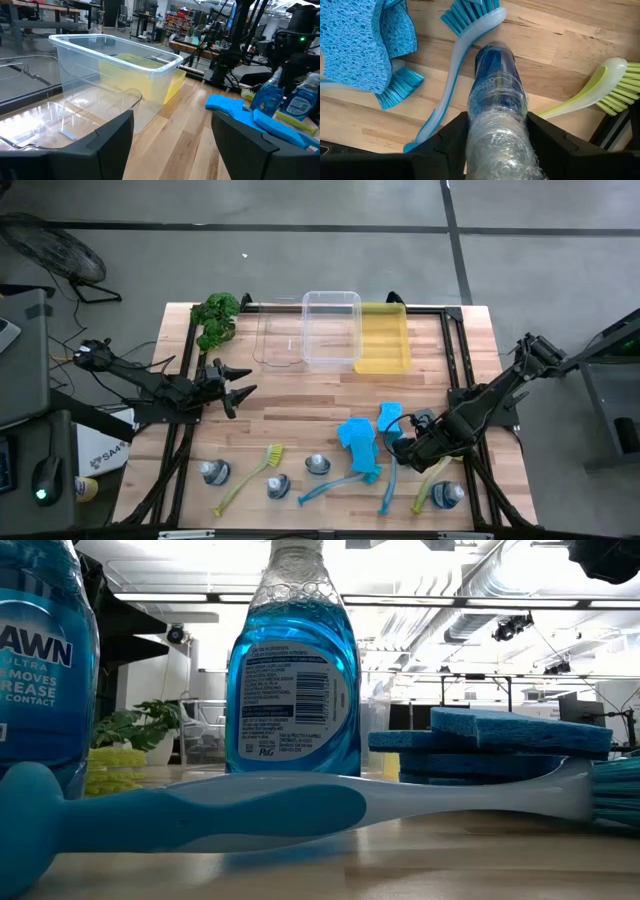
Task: Pick & Place Kitchen Sink Supplies
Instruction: Put the dishwashing liquid into the yellow bin
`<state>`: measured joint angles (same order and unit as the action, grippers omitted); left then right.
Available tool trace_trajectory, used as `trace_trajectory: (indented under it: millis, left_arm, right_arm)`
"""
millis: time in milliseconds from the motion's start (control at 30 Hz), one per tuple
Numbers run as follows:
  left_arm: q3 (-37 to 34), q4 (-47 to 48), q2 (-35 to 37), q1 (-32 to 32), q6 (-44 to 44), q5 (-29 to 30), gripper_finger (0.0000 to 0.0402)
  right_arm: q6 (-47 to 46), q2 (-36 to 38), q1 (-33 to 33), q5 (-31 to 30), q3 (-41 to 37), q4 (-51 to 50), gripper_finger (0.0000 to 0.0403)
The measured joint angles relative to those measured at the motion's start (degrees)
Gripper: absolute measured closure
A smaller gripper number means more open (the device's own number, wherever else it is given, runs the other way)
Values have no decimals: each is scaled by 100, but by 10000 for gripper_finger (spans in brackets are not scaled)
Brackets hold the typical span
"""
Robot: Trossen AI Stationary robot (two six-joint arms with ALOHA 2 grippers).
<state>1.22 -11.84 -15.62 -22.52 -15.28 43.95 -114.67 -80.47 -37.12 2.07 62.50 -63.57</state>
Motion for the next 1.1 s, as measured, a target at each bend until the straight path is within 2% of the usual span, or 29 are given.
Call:
trace_trajectory:
  millis: [633,1100]
  left_arm:
    - [1,0,-2,-1,1,-1,138]
    - [-1,0,0,-1,0,0,138]
  right_arm:
    - [0,35,0,9,0,-11,242]
    - [169,618,2,-69,-4,-202,242]
